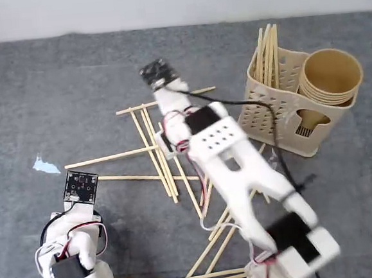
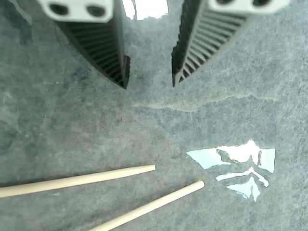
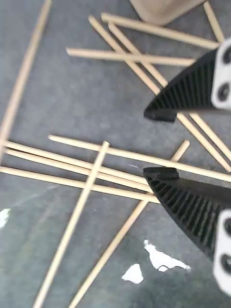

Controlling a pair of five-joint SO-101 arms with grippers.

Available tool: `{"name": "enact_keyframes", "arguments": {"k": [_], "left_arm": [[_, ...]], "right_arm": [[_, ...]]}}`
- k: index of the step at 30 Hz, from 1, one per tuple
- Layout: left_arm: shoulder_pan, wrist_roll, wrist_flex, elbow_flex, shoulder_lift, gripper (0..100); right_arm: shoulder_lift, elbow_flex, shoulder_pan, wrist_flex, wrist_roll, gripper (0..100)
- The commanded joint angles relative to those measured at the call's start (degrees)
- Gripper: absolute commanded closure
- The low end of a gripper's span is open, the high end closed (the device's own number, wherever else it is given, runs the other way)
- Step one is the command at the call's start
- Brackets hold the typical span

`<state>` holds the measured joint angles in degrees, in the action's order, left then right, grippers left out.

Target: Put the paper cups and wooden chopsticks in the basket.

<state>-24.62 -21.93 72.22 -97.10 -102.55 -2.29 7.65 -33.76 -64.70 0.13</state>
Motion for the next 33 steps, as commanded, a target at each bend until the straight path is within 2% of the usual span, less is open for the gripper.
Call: {"name": "enact_keyframes", "arguments": {"k": [1, 6, 22, 24, 29, 33], "left_arm": [[0.26, 0.35, 0.35, 0.66, -0.44, 86], [0.26, 0.35, 0.35, 0.66, -0.44, 86], [0.26, 0.35, 0.35, 0.66, -0.44, 86], [0.26, 0.35, 0.35, 0.66, -0.44, 86], [0.26, 0.35, 0.35, 0.66, -0.44, 86], [0.26, 0.35, 0.35, 0.66, -0.44, 86]], "right_arm": [[-4.79, -7.38, -2.07, 1.10, 0.18, 77.1], [-12.97, -13.89, -4.62, 1.19, 4.66, 76.9], [-35.03, -29.36, -5.58, 0.40, 7.65, 77.4], [-36.09, -29.63, -5.05, -0.66, 7.74, 81.5], [-36.00, -29.63, -3.65, -1.19, 7.74, 99.6], [-35.91, -29.63, -2.59, -4.97, 8.62, 98.6]]}}
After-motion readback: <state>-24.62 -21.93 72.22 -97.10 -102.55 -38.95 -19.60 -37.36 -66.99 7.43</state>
